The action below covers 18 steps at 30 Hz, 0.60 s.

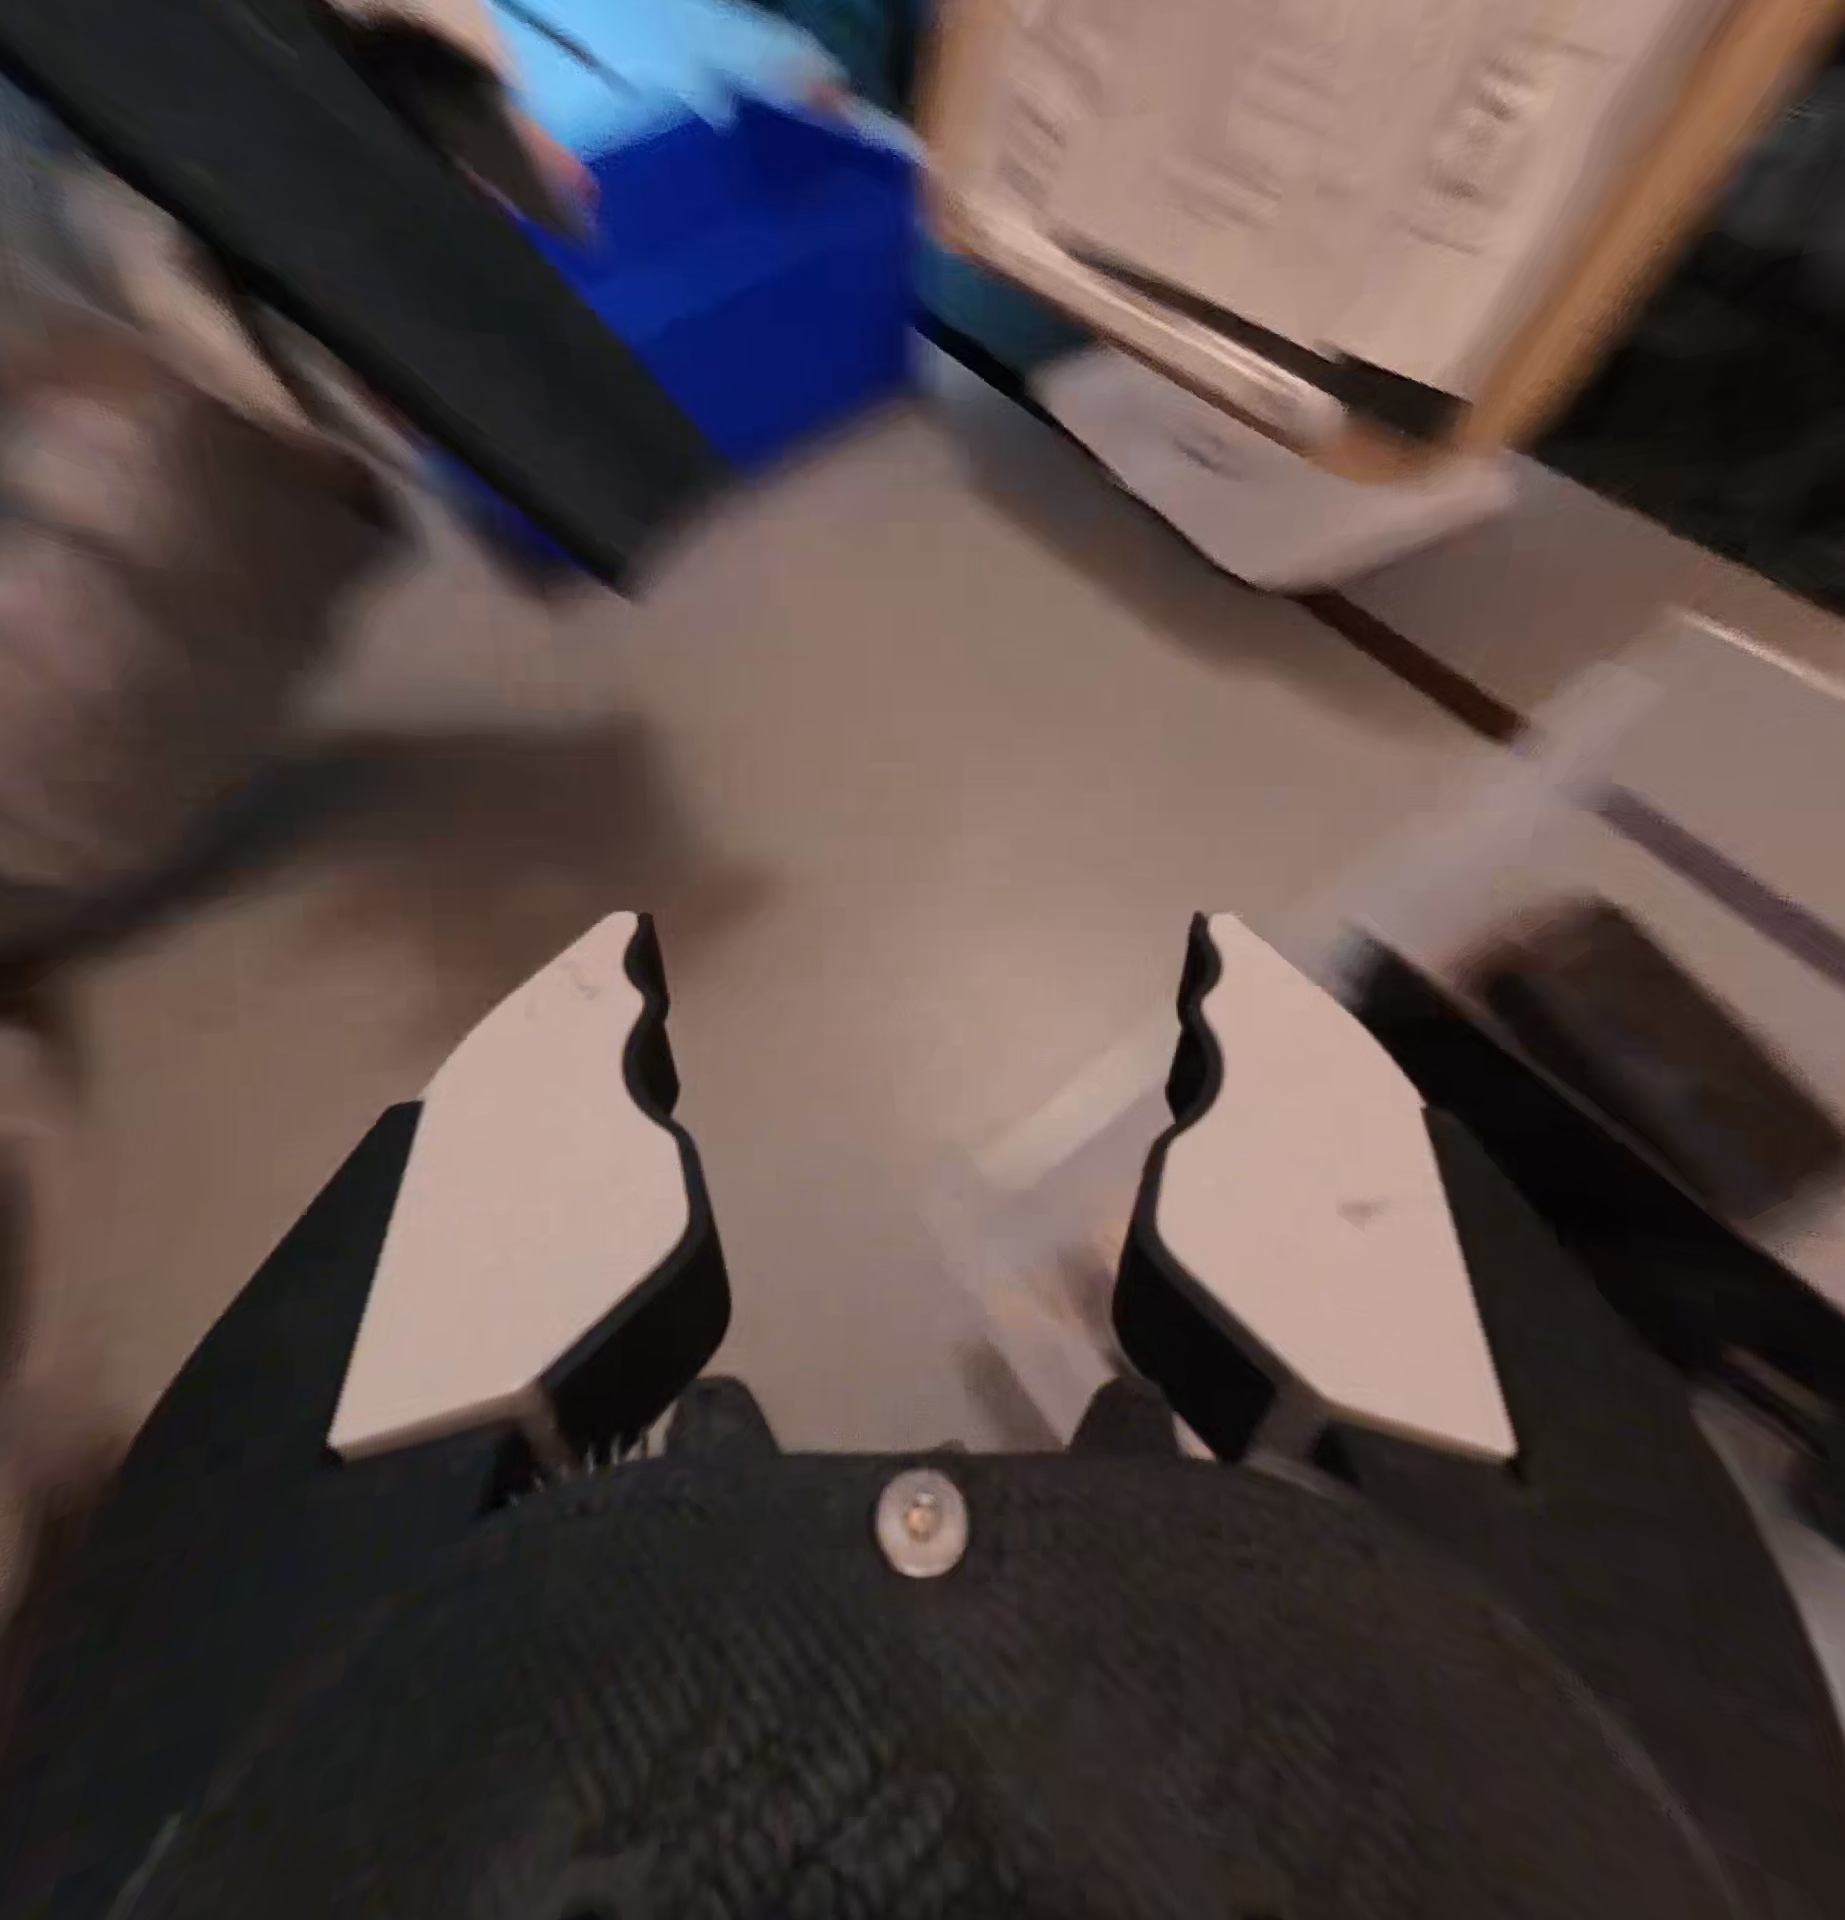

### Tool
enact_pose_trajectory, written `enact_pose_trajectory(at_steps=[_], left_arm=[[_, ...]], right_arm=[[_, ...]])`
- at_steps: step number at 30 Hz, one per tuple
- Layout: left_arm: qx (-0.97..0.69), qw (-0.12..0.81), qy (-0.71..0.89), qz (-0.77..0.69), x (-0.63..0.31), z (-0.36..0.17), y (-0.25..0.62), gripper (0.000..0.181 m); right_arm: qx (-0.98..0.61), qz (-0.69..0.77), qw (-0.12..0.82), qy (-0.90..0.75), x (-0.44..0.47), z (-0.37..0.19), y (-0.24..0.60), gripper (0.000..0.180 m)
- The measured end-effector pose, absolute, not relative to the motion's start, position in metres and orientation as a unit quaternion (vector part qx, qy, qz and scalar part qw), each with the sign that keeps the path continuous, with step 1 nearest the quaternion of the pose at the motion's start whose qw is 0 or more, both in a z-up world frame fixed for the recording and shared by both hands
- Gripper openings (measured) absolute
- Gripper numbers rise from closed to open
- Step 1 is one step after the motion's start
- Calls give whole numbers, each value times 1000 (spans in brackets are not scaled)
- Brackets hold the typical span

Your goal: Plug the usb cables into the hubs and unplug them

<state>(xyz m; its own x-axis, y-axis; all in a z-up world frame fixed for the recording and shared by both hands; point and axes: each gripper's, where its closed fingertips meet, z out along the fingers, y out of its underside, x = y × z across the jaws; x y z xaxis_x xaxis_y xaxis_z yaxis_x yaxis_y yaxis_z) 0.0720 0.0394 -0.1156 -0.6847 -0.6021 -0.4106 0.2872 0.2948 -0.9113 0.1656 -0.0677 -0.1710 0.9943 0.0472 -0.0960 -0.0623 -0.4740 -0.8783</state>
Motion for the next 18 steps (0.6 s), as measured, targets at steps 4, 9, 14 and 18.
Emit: enact_pose_trajectory(at_steps=[4, 9, 14, 18], left_arm=[[-74, 350, 700, -618, 59, -107, 22, 72], [-46, 298, 657, -691, 43, -86, 5, 72], [-96, 291, 647, -698, 55, -79, 5, 72], [-93, 286, 655, -693, 58, -85, -2, 72]], right_arm=[[-769, 256, 582, -56, 84, -149, -20, 95], [-751, 147, 632, -121, 79, -145, 19, 89], [-747, -29, 635, -195, 66, -149, 41, 91], [-738, -28, 638, -219, 51, -145, 50, 60]])
